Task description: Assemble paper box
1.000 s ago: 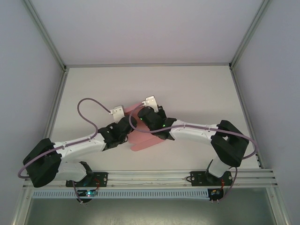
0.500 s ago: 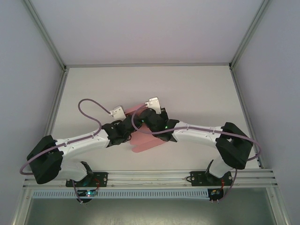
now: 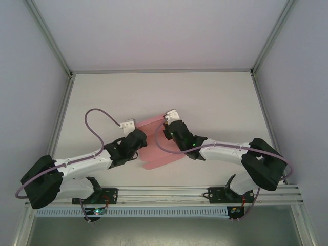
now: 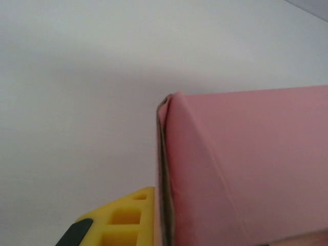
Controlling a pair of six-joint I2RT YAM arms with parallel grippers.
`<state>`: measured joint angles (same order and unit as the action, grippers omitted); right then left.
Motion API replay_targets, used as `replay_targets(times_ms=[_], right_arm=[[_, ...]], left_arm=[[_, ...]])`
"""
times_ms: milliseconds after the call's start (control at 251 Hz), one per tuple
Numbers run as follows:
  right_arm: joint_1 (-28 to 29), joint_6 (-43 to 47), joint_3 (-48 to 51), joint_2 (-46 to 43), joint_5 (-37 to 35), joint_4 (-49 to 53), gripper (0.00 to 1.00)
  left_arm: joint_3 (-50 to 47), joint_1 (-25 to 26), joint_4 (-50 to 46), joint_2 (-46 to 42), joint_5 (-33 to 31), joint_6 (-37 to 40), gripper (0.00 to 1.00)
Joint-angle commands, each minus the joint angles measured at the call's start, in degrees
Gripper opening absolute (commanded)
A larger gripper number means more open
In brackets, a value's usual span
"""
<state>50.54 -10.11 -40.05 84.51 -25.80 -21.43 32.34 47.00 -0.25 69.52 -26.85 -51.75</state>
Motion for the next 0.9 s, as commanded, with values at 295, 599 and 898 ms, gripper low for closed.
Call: replay_targets(times_ms=[295, 599, 898], right_arm=[[-2.0, -2.1, 2.2, -5.5, 34.7, -7.1, 0.98], [-2.9, -5.9, 9.2, -23.6, 21.1, -1.8, 0.98], [-9.5, -9.1, 16.2, -45.1, 3.4, 17.4, 0.98]], left_arm=[[-0.6, -1.7, -0.2, -2.5, -3.5, 0.3, 0.00], [0.2, -1.9, -2.3, -2.7, -3.1, 2.9, 0.00], [10.5, -6.9, -14.7, 2.5, 8.5, 14.5, 0.00]])
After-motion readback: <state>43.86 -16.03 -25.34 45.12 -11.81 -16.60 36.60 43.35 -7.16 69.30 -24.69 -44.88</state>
